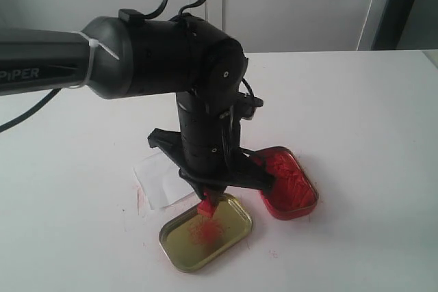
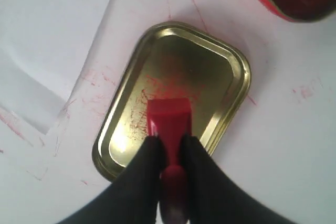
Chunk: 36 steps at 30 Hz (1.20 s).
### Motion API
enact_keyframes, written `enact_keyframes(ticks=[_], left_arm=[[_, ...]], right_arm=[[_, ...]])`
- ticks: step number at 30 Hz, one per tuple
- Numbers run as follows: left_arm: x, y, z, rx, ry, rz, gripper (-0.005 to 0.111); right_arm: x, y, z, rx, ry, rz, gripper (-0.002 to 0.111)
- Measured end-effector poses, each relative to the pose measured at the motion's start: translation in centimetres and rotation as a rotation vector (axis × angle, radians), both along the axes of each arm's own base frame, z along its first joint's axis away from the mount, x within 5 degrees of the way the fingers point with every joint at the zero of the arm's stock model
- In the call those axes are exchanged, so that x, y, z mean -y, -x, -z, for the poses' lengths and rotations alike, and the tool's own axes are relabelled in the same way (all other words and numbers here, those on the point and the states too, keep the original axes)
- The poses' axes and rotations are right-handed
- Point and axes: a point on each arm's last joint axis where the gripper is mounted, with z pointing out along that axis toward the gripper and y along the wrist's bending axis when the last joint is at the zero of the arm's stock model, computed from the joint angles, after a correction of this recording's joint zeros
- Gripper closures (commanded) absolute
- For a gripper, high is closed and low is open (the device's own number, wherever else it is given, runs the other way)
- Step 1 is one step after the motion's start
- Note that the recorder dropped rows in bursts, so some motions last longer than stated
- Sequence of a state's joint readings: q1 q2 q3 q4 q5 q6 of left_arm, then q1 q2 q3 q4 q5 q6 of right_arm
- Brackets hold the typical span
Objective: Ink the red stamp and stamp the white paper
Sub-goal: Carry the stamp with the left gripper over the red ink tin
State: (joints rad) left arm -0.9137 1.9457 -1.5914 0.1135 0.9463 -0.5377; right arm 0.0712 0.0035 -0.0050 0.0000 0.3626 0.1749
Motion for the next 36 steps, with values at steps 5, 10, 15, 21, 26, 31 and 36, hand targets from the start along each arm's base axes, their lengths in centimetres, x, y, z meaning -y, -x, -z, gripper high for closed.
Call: enact_keyframes(ticks=[5, 10, 15, 21, 26, 31, 36], left_arm=[[0.2, 0.3, 0.0, -0.011, 0.003, 0.214, 0.107], [0.3, 0.2, -0.3, 0.003, -0.007, 0.341, 0.107], [1.0, -0.3, -2.2, 0.06, 0.025, 0.424, 0.107], [2.0, -1.0, -4.0, 0.087, 0.029, 0.517, 0.107], [3.2, -1.8, -3.9, 0.065, 0.013, 0.596, 0.107], [4.7, -2.7, -3.6, 0.072, 0.035, 0.651, 0.107], [6.2, -3.3, -3.1, 0.075, 0.084, 0.707, 0.107]], right_arm=[[0.0, 0.0, 0.0, 0.0, 0.007, -0.002, 0.108], [0.0, 0.0, 0.0, 0.0, 0.007, -0.002, 0.108], [0.0, 0.0, 0.0, 0.001, 0.009, -0.003, 0.108], [0.0, 0.0, 0.0, 0.001, 0.009, -0.002, 0.108], [0.0, 0.0, 0.0, 0.001, 0.009, -0.002, 0.108], [0.0, 0.0, 0.0, 0.001, 0.009, -0.002, 0.108], [0.0, 0.0, 0.0, 0.001, 0.009, -0.002, 0.108]])
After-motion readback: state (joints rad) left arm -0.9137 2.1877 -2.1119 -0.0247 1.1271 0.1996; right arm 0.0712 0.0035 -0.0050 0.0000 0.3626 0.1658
